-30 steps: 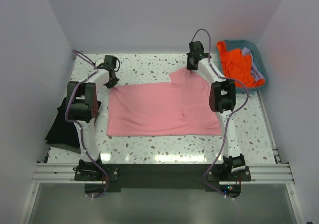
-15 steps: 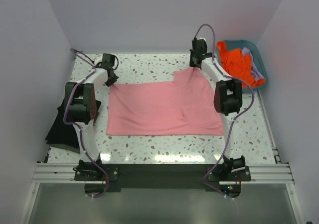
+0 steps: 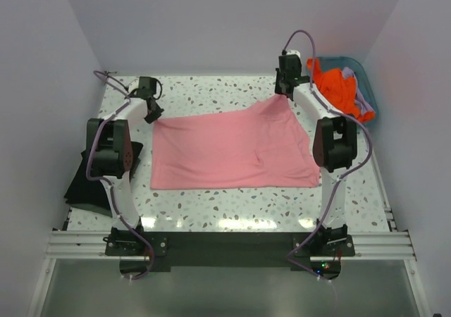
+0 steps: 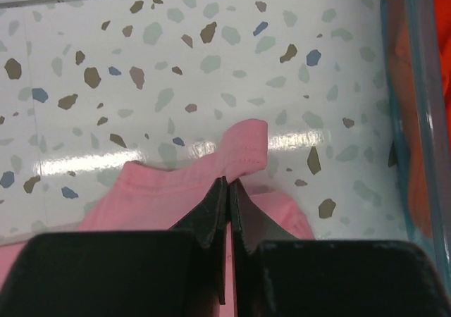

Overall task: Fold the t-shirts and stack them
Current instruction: Fold the tshirt

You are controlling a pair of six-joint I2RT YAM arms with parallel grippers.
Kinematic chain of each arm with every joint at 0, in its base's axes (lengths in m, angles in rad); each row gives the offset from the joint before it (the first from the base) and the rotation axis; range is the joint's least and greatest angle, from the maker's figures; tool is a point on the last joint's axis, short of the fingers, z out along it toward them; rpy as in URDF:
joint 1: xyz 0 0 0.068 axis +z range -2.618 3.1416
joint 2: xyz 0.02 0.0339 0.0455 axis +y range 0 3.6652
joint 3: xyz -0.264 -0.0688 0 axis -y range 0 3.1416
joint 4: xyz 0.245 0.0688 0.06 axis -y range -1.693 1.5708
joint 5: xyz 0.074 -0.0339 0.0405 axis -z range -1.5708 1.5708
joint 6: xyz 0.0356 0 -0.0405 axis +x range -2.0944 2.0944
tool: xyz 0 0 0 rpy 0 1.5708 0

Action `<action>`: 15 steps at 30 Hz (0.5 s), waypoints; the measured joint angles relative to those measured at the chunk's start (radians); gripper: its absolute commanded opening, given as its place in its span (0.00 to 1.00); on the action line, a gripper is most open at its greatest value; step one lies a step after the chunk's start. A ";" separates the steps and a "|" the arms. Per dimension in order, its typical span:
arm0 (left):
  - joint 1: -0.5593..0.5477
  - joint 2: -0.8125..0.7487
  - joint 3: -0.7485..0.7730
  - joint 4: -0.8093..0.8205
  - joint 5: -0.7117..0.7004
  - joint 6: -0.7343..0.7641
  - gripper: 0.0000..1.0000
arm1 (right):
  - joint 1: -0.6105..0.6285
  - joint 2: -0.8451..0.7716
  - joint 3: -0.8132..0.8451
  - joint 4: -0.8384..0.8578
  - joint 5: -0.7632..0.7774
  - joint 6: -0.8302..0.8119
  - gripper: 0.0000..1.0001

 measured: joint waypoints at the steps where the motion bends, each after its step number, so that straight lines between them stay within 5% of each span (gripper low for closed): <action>1: 0.003 -0.006 -0.011 0.002 0.005 0.000 0.00 | -0.002 -0.014 -0.023 0.004 0.002 0.002 0.00; 15: 0.010 -0.225 -0.244 0.060 0.040 -0.009 0.00 | -0.015 -0.294 -0.350 0.034 0.017 0.072 0.00</action>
